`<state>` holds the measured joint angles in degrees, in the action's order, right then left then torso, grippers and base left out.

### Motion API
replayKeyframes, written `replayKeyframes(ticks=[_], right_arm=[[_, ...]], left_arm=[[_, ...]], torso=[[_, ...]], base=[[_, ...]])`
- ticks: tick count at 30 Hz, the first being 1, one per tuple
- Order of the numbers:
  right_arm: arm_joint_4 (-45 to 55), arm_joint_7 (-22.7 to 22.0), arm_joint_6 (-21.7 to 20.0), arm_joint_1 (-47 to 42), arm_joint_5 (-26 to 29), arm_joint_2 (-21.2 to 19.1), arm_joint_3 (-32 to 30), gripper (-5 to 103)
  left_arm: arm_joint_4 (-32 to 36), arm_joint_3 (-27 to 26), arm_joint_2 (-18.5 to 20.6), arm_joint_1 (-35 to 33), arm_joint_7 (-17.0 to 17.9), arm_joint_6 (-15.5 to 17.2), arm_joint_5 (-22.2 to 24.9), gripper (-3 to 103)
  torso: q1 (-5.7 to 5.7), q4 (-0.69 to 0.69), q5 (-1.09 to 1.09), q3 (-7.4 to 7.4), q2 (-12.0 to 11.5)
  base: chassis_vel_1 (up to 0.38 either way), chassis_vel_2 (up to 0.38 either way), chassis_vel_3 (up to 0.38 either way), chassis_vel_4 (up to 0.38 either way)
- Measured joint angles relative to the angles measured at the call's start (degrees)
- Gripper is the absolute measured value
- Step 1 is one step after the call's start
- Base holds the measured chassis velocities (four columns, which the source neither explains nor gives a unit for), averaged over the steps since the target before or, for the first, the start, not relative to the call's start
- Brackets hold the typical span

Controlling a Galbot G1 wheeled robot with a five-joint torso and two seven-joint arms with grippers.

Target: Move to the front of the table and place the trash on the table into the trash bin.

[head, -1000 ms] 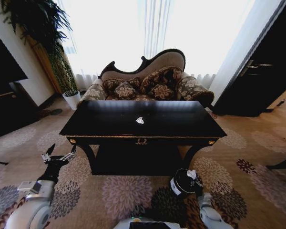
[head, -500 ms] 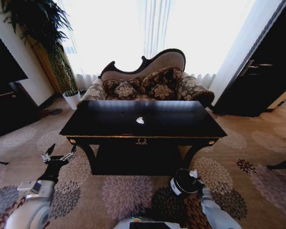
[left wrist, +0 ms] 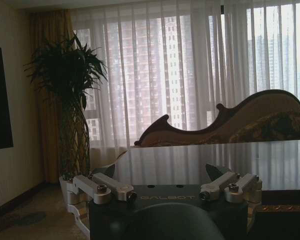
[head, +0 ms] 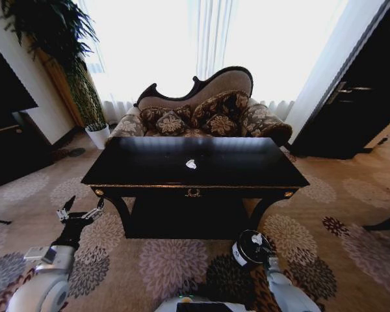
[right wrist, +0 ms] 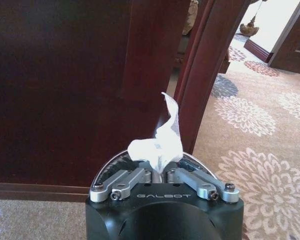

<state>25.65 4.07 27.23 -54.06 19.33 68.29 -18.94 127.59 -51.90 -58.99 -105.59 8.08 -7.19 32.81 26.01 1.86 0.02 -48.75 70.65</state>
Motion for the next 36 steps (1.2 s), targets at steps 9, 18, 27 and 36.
replayKeyframes(ticks=[9,18,27,36], right_arm=[[0.05,0.00,-0.58,0.33,-0.19,0.27,-0.03,42],[0.20,0.00,-0.84,0.41,-0.07,0.27,0.01,74],[0.47,0.00,-0.89,0.43,0.02,0.57,0.05,100],[3.32,0.00,-0.26,-1.56,0.20,0.29,0.05,100]], left_arm=[[0.00,0.00,0.00,0.00,0.00,0.00,0.00,100],[0.00,0.00,0.00,0.00,0.00,0.00,0.00,100],[0.00,0.00,0.00,0.00,0.00,0.00,0.00,100],[0.00,0.00,0.00,0.00,0.00,0.00,0.00,100]], torso=[[0.00,0.00,0.00,0.00,0.00],[-0.01,0.00,0.00,0.00,0.00],[-0.01,0.00,0.00,0.00,0.00],[-0.01,0.00,-0.01,0.00,0.00]], base=[[0.000,0.000,0.000,0.000],[0.000,0.000,0.000,0.000],[0.000,0.000,0.000,0.000],[0.000,0.000,0.000,0.000]])
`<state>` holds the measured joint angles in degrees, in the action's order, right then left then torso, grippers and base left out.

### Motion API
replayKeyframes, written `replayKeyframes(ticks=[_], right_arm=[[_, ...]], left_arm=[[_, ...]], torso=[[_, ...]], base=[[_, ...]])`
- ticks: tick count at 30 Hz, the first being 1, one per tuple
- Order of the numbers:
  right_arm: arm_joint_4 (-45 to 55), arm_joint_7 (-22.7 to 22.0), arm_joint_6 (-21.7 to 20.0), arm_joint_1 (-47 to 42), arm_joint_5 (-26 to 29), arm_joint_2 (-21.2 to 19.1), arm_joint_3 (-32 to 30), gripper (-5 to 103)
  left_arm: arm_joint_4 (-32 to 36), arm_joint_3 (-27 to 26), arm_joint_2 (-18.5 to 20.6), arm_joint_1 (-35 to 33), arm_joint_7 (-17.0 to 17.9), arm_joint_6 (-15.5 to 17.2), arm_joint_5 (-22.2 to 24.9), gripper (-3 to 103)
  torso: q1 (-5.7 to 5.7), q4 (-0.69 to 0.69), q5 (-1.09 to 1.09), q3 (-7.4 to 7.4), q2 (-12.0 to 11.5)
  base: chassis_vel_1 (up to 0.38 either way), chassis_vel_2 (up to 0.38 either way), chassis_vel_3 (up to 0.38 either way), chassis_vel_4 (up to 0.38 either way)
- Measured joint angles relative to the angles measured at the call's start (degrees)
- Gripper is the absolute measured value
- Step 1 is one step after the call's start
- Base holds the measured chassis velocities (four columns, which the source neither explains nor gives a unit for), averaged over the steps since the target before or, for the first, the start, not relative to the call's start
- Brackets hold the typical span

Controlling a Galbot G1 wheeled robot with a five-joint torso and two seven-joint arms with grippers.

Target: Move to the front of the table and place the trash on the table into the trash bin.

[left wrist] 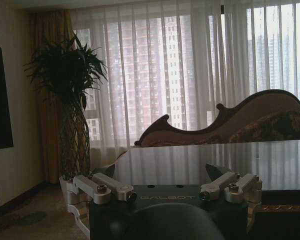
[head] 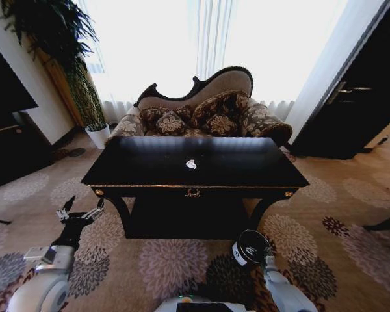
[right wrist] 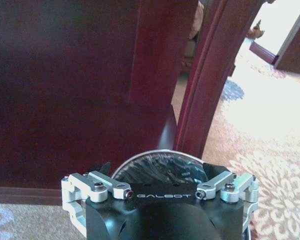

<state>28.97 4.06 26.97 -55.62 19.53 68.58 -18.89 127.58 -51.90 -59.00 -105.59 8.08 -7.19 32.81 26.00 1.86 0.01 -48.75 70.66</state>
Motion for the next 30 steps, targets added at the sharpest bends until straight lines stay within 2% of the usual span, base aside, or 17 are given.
replayKeyframes(ticks=[5,11,20,27,30], right_arm=[[4.43,-0.20,0.66,-3.34,1.26,-0.96,-0.04,100],[10.34,0.53,3.40,-8.54,2.34,-2.29,-0.68,100],[25.69,1.71,4.87,-21.00,7.27,-2.64,-2.90,100],[34.26,1.53,5.78,-26.66,8.41,-2.34,-4.94,100],[41.46,0.72,5.78,-30.31,9.11,-2.11,-6.81,100]], left_arm=[[0.00,0.00,0.00,0.00,0.00,0.00,0.00,100],[0.00,0.00,0.00,0.00,0.00,0.00,0.00,100],[0.00,0.00,0.00,0.00,0.00,0.00,0.00,100],[0.00,0.00,0.00,0.00,0.00,0.00,0.00,100],[0.00,0.00,0.00,0.00,0.00,0.00,0.00,100]], torso=[[0.00,0.00,0.00,0.00,0.00],[0.00,0.00,0.00,0.00,0.00],[0.00,0.01,0.00,0.01,0.01],[0.00,0.00,0.01,0.01,0.01],[0.00,0.00,0.00,0.00,0.01]], base=[[0.000,0.000,0.000,0.000],[0.000,0.000,0.000,0.000],[0.000,0.000,0.000,0.000],[0.000,0.000,0.000,0.000],[0.000,0.000,0.000,0.000]])
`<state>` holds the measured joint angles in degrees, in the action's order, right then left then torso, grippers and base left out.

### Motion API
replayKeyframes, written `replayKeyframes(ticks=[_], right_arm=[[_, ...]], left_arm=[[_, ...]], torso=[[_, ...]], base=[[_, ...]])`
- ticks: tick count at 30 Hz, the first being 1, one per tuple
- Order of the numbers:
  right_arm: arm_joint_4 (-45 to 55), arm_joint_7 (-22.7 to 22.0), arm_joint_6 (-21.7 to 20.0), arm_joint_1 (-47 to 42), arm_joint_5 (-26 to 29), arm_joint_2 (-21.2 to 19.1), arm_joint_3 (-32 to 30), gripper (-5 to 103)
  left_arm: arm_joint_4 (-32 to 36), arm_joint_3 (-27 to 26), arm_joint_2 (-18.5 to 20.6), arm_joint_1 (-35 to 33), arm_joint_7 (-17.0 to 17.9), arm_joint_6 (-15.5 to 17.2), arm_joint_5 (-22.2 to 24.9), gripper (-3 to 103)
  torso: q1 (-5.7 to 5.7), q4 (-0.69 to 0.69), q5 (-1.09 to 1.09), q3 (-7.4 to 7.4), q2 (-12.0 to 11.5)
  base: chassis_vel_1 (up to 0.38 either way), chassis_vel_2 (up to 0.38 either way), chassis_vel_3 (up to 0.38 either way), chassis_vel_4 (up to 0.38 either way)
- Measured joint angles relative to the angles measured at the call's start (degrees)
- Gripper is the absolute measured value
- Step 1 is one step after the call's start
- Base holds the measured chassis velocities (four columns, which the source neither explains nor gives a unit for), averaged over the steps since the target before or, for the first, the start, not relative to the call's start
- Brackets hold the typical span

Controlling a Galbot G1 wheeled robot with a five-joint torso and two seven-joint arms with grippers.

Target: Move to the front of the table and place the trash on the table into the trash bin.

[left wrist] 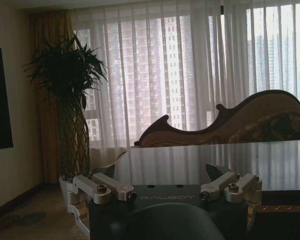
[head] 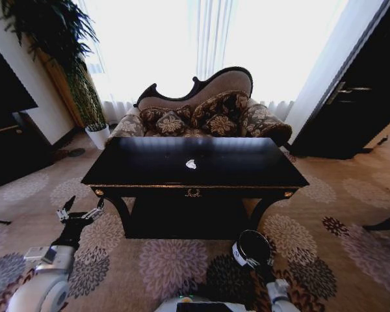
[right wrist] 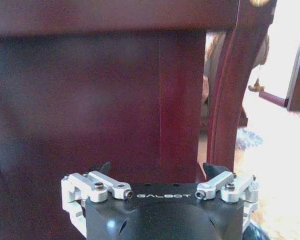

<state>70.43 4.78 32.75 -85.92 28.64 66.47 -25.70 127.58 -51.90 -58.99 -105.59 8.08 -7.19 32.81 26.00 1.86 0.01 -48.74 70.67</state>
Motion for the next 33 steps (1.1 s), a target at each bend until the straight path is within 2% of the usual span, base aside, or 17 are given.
replayKeyframes(ticks=[15,21,27,29,30,33], right_arm=[[18.18,-1.70,0.08,-11.98,-1.15,2.05,-8.86,100],[24.59,-2.80,-2.00,-13.91,-0.80,1.53,-12.09,100],[32.24,-4.64,-7.47,-15.34,1.11,-1.26,-16.52,100],[34.83,-5.39,-10.20,-15.66,2.29,-3.29,-18.68,100],[34.83,-5.39,-10.20,-15.66,2.29,-3.29,-18.68,100],[37.70,-5.59,-13.12,-15.75,4.77,-6.54,-20.90,100]], left_arm=[[0.00,0.00,0.00,0.00,0.00,0.00,0.00,100],[0.00,0.00,0.00,0.00,0.00,0.00,0.00,100],[0.00,0.00,0.00,0.00,0.00,0.00,0.00,100],[0.00,0.00,0.00,0.00,0.00,0.00,0.00,100],[0.00,0.00,0.00,0.00,0.00,0.00,0.00,100],[0.00,0.00,0.00,0.00,0.00,0.00,0.00,100]], torso=[[0.00,0.00,0.00,0.00,0.00],[0.01,0.00,0.00,0.00,-0.02],[0.01,0.00,-0.01,-0.01,-0.01],[0.01,0.00,-0.01,-0.01,-0.01],[0.01,0.00,-0.01,-0.01,-0.01],[0.01,0.00,-0.01,-0.01,-0.02]], base=[[0.000,0.000,0.000,0.000],[0.000,0.000,0.000,0.000],[0.000,0.000,0.000,0.000],[0.000,0.000,0.000,0.000],[0.000,0.000,0.000,0.000],[0.000,0.000,0.000,0.000]])
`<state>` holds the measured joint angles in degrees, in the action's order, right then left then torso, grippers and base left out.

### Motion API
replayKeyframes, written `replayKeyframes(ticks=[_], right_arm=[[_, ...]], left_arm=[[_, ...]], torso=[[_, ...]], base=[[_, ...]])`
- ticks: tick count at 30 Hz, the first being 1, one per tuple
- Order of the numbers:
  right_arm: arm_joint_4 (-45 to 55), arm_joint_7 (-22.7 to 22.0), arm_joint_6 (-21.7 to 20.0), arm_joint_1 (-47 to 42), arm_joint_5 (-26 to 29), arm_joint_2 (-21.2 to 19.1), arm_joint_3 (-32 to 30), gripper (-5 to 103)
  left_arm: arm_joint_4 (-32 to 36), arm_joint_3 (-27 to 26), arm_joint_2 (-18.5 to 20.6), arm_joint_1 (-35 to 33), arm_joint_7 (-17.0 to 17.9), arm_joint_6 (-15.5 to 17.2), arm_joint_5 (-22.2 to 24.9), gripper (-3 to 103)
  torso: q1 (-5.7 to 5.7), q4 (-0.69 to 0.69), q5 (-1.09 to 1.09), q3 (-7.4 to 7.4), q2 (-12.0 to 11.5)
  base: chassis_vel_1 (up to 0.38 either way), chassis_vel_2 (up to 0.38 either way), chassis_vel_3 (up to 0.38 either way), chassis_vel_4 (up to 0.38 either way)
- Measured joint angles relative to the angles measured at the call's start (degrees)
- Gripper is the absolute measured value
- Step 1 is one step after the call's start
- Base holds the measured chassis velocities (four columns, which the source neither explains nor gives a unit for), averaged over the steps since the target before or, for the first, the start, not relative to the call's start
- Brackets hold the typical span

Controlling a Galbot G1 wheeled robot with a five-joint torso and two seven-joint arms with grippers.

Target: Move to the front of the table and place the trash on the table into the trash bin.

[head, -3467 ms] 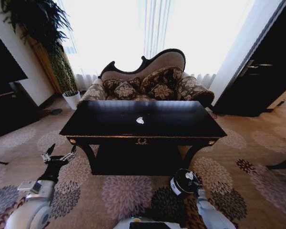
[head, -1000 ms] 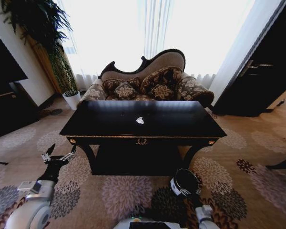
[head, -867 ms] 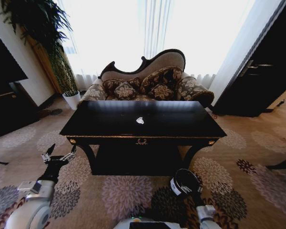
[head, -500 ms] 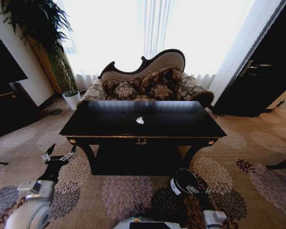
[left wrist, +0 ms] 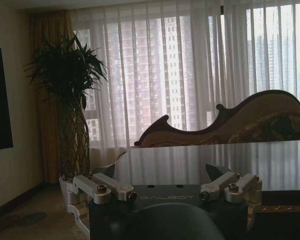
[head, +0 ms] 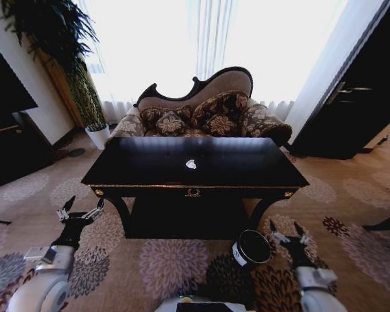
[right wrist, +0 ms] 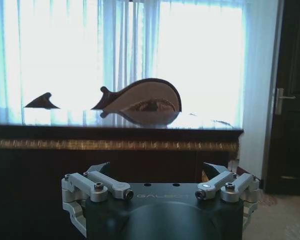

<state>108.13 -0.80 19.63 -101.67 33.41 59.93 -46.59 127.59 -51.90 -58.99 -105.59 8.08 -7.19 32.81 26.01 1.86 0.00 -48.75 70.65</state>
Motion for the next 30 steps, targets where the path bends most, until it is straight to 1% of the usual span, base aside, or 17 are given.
replayKeyframes(ticks=[3,5,7,11,12,14,16,19,20,22,23,26,27,28,30], right_arm=[[0.88,-0.02,-1.10,0.17,1.08,-1.14,-0.48,100],[3.01,-0.04,-3.57,1.25,3.92,-3.69,-1.20,100],[3.65,-0.05,-4.25,1.39,4.79,-4.27,-1.33,100],[7.27,-0.45,-8.94,3.63,10.79,-7.71,-1.49,100],[7.27,-0.45,-8.94,3.63,10.79,-7.71,-1.49,100],[7.83,-0.57,-10.47,5.37,12.10,-8.96,-0.87,100],[7.87,-0.85,-12.27,9.21,12.30,-11.40,1.29,100],[7.82,-1.13,-13.47,11.47,11.96,-12.61,2.74,100],[7.84,-1.63,-15.14,14.26,11.70,-13.86,4.83,100],[7.71,-1.96,-16.78,17.51,11.16,-15.37,7.68,100],[7.71,-1.96,-16.78,17.51,11.16,-15.37,7.68,100],[7.23,-2.20,-18.92,21.37,10.95,-17.72,11.33,100],[7.23,-2.20,-18.92,21.37,10.95,-17.72,11.33,100],[7.21,-2.26,-19.81,22.46,11.36,-18.57,12.28,100],[7.69,-2.86,-22.83,25.29,14.59,-21.00,14.42,100]], left_arm=[[0.00,0.00,0.00,0.00,0.00,0.00,0.00,100],[0.00,0.00,0.00,0.00,0.00,0.00,0.00,100],[0.00,0.00,0.00,0.00,0.00,0.00,0.00,100],[0.00,0.00,0.00,0.00,0.00,0.00,0.00,100],[0.00,0.00,0.00,0.00,0.00,0.00,0.00,100],[0.00,0.00,0.00,0.00,0.00,0.00,0.00,100],[0.00,0.00,0.00,0.00,0.00,0.00,0.00,100],[0.00,0.00,0.00,0.00,0.00,0.00,0.00,100],[0.00,0.00,0.00,0.00,0.00,0.00,0.00,100],[0.00,0.00,0.00,0.00,0.00,0.00,0.00,100],[0.00,0.00,0.00,0.00,0.00,0.00,0.00,100],[0.00,0.00,0.00,0.00,0.00,0.00,0.00,100],[0.00,0.00,0.00,0.00,0.00,0.00,0.00,100],[0.00,0.00,0.00,0.00,0.00,0.00,0.00,100],[0.00,0.00,0.00,0.00,0.00,0.00,0.00,100]], torso=[[0.00,0.00,0.00,0.00,0.00],[0.00,-0.01,-0.01,0.00,0.00],[0.00,-0.01,-0.01,0.00,0.00],[0.00,0.00,0.01,0.00,0.00],[0.00,0.00,0.01,0.00,0.00],[0.00,0.00,0.01,0.00,0.00],[0.00,0.00,0.00,0.00,0.00],[0.00,0.00,0.01,-0.01,0.00],[0.00,0.00,0.00,-0.01,0.00],[0.00,-0.01,0.01,0.00,0.00],[0.00,-0.01,0.01,0.00,0.00],[0.00,-0.01,0.01,-0.01,0.00],[0.00,-0.01,0.01,-0.01,0.00],[0.00,-0.01,0.01,-0.01,0.00],[0.00,0.00,0.01,-0.01,0.00]], base=[[0.000,0.000,0.000,0.000],[0.000,0.000,0.000,0.000],[0.000,0.000,0.000,0.000],[0.000,0.000,0.000,0.000],[0.000,0.000,0.000,0.000],[0.000,0.000,0.000,0.000],[0.000,0.000,0.000,0.000],[0.000,0.000,0.000,0.000],[0.000,0.000,0.000,0.000],[0.000,0.000,0.000,0.000],[0.000,0.000,0.000,0.000],[0.000,0.000,0.000,0.000],[0.000,0.000,0.000,0.000],[0.000,0.000,0.000,0.000],[0.000,0.000,0.000,0.000]])
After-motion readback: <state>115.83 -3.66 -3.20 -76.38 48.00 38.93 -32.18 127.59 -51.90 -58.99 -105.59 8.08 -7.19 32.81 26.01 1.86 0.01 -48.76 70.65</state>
